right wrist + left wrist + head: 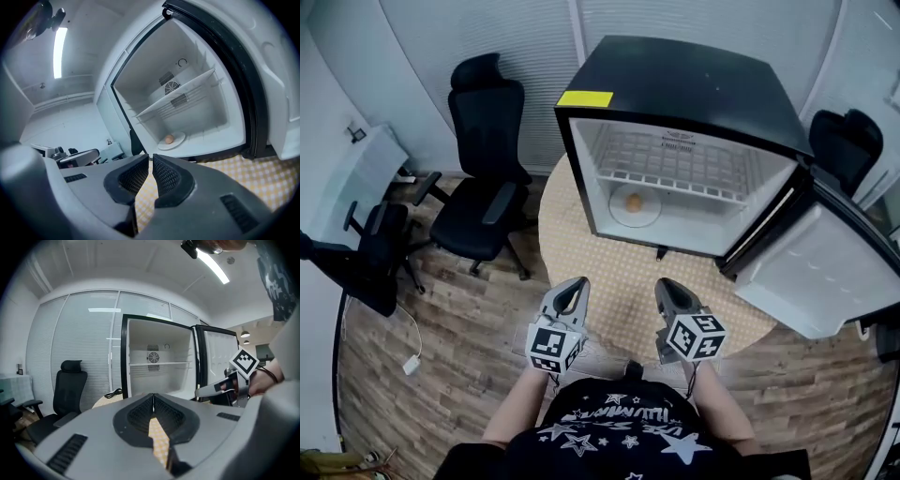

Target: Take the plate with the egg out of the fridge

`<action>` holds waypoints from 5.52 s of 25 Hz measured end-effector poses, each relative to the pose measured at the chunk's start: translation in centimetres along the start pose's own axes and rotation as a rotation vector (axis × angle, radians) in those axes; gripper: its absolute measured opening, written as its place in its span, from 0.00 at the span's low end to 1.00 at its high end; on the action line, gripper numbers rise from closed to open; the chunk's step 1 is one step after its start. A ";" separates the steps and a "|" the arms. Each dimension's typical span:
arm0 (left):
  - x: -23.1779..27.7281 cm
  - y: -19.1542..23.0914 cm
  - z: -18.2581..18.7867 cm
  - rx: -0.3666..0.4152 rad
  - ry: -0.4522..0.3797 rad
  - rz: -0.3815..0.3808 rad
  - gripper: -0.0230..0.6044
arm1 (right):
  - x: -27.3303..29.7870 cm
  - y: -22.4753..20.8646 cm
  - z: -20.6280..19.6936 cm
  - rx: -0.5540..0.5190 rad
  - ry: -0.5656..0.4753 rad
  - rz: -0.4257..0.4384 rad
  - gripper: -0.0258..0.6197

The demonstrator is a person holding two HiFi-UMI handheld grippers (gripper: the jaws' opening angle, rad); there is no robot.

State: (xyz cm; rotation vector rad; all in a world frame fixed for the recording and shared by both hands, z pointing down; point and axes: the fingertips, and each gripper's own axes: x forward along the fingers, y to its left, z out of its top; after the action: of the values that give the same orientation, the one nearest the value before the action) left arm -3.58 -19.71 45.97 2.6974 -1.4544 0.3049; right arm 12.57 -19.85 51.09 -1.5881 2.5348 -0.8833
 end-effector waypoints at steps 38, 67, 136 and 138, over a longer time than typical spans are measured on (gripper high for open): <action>12.8 11.0 -3.5 -0.040 0.164 -0.088 0.05 | 15.6 -7.8 2.3 0.256 0.107 -0.212 0.26; 14.2 13.1 -4.0 -0.051 0.159 -0.085 0.05 | 19.3 -10.9 2.2 0.873 -0.069 -0.170 0.27; 13.4 13.3 -4.3 -0.067 0.174 -0.037 0.05 | 21.3 -11.4 2.8 1.125 -0.225 -0.128 0.09; 13.2 13.2 -4.2 -0.067 0.173 -0.035 0.05 | 21.0 -11.2 3.2 1.126 -0.234 -0.113 0.09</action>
State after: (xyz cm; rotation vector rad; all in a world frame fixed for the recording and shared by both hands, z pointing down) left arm -8.12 -37.19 52.20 2.5688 -1.3434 0.4665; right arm 12.64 -42.34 59.35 -1.2794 1.2960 -1.5866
